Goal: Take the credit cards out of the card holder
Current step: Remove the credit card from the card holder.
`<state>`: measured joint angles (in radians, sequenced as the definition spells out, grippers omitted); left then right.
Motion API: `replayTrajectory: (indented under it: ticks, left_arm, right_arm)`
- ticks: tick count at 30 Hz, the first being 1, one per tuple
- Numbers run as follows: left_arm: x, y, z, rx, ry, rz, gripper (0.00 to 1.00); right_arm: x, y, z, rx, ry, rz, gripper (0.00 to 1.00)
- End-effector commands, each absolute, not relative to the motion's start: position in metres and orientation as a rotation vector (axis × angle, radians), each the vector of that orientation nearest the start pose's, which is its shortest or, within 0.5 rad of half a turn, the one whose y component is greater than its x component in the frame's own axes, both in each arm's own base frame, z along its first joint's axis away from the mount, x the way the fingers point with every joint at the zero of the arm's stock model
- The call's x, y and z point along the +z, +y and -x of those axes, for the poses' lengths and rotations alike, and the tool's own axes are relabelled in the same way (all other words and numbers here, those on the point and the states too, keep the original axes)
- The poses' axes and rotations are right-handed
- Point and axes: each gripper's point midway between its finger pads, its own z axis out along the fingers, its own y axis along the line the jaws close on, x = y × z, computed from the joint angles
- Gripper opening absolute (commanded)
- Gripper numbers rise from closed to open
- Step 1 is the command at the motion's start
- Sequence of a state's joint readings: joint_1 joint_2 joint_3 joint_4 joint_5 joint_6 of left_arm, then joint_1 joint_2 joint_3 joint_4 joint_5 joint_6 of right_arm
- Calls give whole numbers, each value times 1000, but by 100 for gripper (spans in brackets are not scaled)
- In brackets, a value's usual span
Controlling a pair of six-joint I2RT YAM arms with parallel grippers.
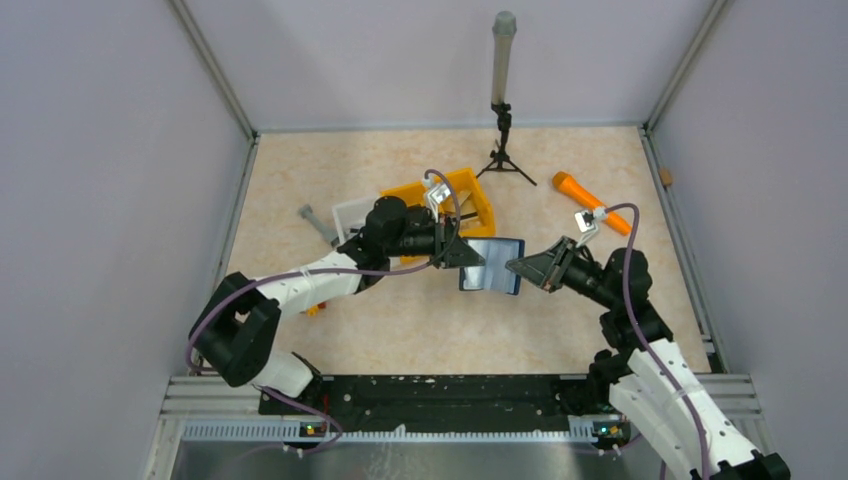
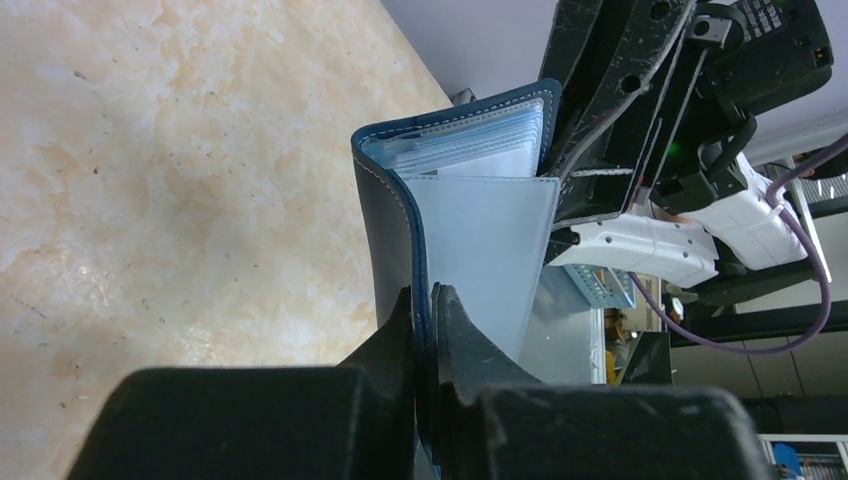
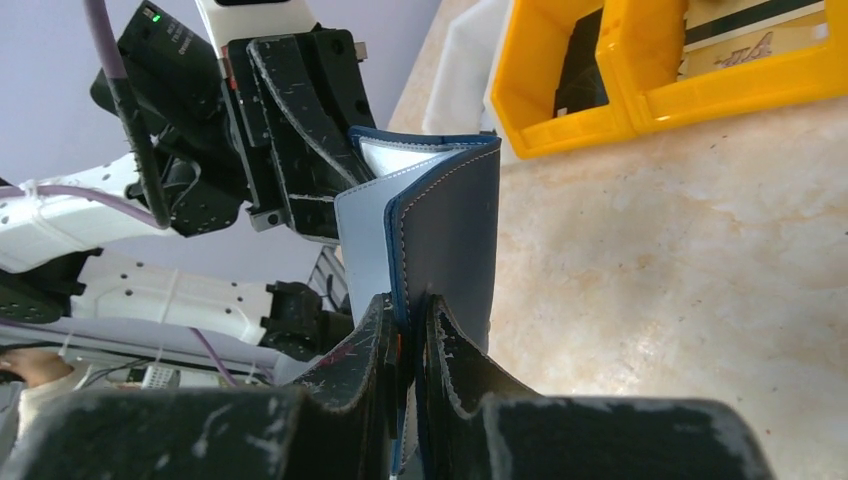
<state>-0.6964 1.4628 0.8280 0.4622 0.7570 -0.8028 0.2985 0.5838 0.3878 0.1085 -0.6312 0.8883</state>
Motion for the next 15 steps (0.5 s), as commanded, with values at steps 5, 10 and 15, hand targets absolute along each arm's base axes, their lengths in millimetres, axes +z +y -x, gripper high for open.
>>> replayTrajectory:
  ticks: [5, 10, 15]
  left_arm:
    - [245, -370, -209, -1696, 1882, -596, 21]
    - [234, -352, -212, -1648, 1901, -560, 59]
    - [237, -342, -211, -1601, 1862, -542, 93]
  right_arm:
    - [245, 181, -206, 1212, 1851, -19, 0]
    - [246, 180, -204, 1199, 1867, -14, 0]
    - [250, 183, -201, 1238, 1848, 0, 0]
